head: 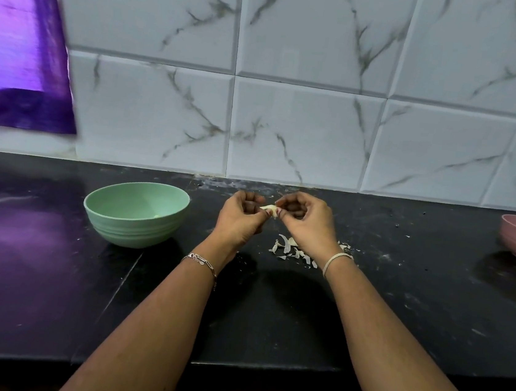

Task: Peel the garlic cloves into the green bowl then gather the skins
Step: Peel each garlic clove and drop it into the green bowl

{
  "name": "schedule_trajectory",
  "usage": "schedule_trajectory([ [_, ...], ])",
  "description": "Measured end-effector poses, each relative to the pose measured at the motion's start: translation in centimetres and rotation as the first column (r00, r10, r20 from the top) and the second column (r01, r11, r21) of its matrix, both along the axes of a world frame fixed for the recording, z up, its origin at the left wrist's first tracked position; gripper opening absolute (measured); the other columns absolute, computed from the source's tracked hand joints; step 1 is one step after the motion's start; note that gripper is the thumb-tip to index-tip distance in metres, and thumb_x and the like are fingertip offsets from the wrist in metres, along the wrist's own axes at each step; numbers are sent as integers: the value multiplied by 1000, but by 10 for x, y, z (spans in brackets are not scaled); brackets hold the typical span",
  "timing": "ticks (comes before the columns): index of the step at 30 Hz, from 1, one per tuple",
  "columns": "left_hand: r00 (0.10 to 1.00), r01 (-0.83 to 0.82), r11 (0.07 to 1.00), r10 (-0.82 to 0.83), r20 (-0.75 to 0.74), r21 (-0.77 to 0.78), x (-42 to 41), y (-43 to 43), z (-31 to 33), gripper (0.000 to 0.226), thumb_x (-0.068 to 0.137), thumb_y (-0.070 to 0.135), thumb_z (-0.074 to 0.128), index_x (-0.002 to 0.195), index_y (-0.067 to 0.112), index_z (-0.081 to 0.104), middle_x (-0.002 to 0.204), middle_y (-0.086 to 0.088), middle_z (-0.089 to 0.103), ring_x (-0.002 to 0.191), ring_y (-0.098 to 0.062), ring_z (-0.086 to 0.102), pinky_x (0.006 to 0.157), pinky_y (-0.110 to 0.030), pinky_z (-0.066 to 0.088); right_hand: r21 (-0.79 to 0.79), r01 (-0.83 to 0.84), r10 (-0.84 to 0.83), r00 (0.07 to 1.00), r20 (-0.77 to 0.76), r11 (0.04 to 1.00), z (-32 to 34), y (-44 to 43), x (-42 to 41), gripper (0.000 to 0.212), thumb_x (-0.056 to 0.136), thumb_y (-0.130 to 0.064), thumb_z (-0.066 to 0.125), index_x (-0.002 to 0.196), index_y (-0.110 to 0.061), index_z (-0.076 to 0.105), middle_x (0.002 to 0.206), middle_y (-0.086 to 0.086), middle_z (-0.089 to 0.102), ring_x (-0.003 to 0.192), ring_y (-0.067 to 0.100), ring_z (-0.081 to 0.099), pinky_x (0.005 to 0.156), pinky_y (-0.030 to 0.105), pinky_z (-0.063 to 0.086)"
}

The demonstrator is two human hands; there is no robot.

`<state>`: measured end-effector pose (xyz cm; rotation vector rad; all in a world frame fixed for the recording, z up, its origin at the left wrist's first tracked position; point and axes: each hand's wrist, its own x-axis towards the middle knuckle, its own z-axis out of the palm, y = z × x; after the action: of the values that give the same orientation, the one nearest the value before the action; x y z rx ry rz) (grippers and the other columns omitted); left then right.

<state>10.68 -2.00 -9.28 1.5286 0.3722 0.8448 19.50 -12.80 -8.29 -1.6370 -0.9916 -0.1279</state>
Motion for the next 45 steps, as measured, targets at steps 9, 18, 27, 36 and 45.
schedule_trajectory([
  [9,997,79,994,-79,11,-78,-1,-1,0,11,90,-1,61,96,8,61,79,-8,66,64,-16,62,62,-24,55,-9,53,-53,998,-37,999,-2,2,2,24,76,-5,77,71,-26,68,76,-6,73,72,9,69,76,28,58],
  [18,992,122,993,-122,-35,-5,-6,0,-5,33,84,-4,68,116,-4,60,76,-5,61,55,-4,57,54,-18,49,4,30,-30,996,-81,1000,-2,2,0,23,79,-7,77,71,-26,66,73,-8,69,65,1,61,65,17,49],
  [27,992,105,994,-107,-72,-37,-14,-6,-4,28,96,-2,50,125,1,52,88,-2,67,60,-8,56,54,-14,48,-175,277,-262,959,106,945,-5,-13,11,15,87,-13,62,86,-28,63,85,-10,68,82,15,64,75,32,52],
  [36,999,-28,996,32,38,-86,-42,-12,7,23,100,4,47,119,6,59,87,1,65,61,-10,53,53,-20,47,-177,384,-345,913,216,906,-9,-23,3,16,97,-14,49,103,-21,63,95,-3,71,92,23,66,77,35,52],
  [45,963,-261,906,270,20,333,-113,25,50,19,97,9,54,114,17,54,90,-1,71,51,8,51,51,-11,38,-98,398,-296,807,511,912,-11,-19,-23,36,98,-43,49,78,-13,53,77,-4,52,70,23,53,59,31,34],
])
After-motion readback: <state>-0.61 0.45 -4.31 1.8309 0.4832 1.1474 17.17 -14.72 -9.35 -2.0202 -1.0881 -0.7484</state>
